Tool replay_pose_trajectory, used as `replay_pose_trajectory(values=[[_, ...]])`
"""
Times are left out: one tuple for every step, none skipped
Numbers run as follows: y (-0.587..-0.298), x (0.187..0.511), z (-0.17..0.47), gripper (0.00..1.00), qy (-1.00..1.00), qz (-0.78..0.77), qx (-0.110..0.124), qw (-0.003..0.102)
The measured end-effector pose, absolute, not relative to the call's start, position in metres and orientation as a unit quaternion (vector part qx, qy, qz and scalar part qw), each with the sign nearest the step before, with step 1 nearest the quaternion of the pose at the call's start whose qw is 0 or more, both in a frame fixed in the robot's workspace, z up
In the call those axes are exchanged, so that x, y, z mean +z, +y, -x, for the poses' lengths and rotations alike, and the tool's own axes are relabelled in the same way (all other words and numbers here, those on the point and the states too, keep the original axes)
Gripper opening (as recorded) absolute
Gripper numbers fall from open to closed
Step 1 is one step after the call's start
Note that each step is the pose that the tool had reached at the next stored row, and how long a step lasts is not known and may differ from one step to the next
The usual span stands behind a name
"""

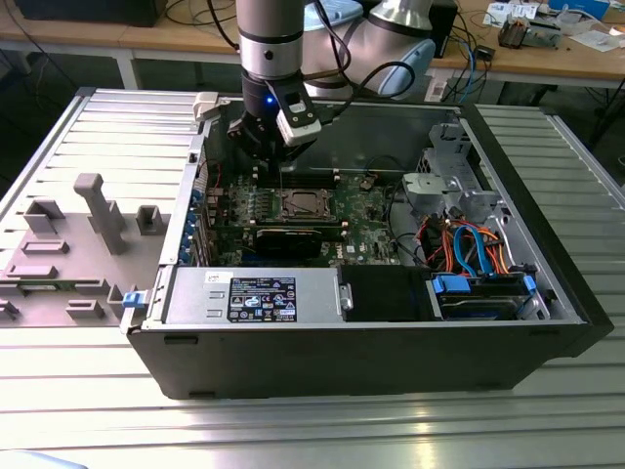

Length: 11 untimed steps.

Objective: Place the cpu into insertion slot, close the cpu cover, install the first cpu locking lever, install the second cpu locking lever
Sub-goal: 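Install the first cpu locking lever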

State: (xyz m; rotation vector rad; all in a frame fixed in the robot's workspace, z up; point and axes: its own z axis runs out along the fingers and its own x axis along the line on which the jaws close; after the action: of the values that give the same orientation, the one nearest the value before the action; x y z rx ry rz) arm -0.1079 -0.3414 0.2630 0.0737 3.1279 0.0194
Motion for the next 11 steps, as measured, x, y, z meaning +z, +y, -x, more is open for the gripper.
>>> replay_pose_trajectory(values=[[-0.3414,0.2630,0.1078,0.11,1.000,-0.024,0.006,0.006],[-0.3414,0.2630,0.1079,0.11,1.000,-0.024,0.006,0.006],[-0.3414,0.2630,0.1079,0.11,1.000,-0.024,0.006,0.006],[-0.3413,0.2630,0.1081,0.11,1.000,-0.024,0.006,0.006],[-0.3413,0.2630,0.1085,0.11,1.000,-0.024,0.006,0.006],[-0.3414,0.2630,0.1097,0.11,1.000,-0.024,0.006,0.006],[-0.3414,0.2630,0.1111,0.11,1.000,-0.024,0.006,0.006],[-0.3414,0.2630,0.1124,0.11,1.000,-0.023,0.006,0.006],[-0.3413,0.2630,0.1129,0.11,1.000,-0.023,0.006,0.006],[-0.3413,0.2630,0.1133,0.11,1.000,-0.023,0.006,0.006],[-0.3414,0.2630,0.1140,0.11,1.000,-0.023,0.006,0.006]])
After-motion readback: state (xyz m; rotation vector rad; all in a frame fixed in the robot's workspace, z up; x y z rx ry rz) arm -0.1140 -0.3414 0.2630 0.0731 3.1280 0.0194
